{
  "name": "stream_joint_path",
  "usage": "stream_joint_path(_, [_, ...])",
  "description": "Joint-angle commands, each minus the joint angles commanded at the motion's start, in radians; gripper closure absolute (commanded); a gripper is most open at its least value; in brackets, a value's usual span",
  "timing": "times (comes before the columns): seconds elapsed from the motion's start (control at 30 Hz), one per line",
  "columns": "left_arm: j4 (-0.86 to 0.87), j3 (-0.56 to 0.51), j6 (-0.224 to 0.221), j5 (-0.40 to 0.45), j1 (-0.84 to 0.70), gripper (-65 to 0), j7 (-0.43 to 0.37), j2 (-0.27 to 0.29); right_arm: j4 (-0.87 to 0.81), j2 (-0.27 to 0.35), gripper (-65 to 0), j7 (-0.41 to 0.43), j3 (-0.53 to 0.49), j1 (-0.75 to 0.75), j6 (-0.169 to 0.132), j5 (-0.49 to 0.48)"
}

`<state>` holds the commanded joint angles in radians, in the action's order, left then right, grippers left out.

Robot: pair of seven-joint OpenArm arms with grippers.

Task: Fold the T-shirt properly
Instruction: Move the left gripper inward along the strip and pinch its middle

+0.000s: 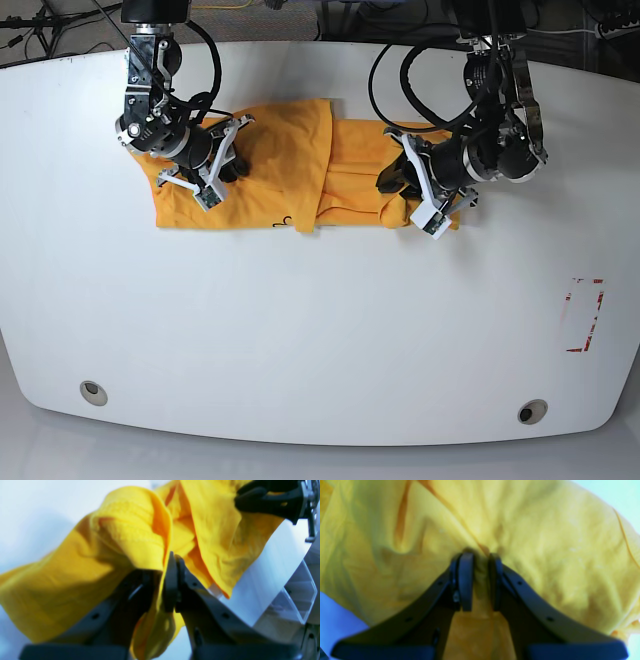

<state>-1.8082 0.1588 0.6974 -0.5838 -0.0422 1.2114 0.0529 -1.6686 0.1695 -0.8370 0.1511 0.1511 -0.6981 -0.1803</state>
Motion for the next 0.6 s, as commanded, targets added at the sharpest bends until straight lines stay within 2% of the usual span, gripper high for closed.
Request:
stream_joint_path(0.07, [0.000, 0.000, -0.029, 0.000, 0.000, -19.3, 0.000, 0.000, 0.000, 0.000, -11.1, 0.000, -0.002, -0.002, 0.000, 0.000])
stream_joint_path(0.17, [-0.006, 0.000, -0.117, -0.008, 0.002, -31.5, 0.000, 0.003, 0.000, 0.000, -11.1, 0.000, -0.002, -0.002, 0.000, 0.000])
stream_joint_path(0.2, [-0.009, 0.000, -0.163, -0.008, 0.002, -35.8, 0.000, 0.012, 0.000, 0.000, -11.1, 0.000, -0.002, -0.002, 0.000, 0.000])
stream_joint_path(0.23, [-0.011, 0.000, -0.178, -0.009, 0.002, -37.2, 0.000, 0.015, 0.000, 0.000, -11.1, 0.000, -0.002, -0.002, 0.000, 0.000])
stream_joint_path(0.27, [-0.025, 0.000, -0.219, -0.009, 0.002, -39.9, 0.000, 0.028, 0.000, 0.000, -11.1, 0.000, -0.002, -0.002, 0.000, 0.000])
stream_joint_path(0.4, [-0.060, -0.014, -0.292, -0.035, 0.002, -42.8, 0.000, 0.041, 0.000, 0.000, -11.1, 0.000, -0.002, -0.002, 0.000, 0.000])
stream_joint_path(0.6, [-0.127, -0.155, -0.371, -0.132, 0.002, -42.8, 0.000, 0.015, 0.000, 0.000, -11.1, 0.000, -0.002, -0.002, 0.000, 0.000])
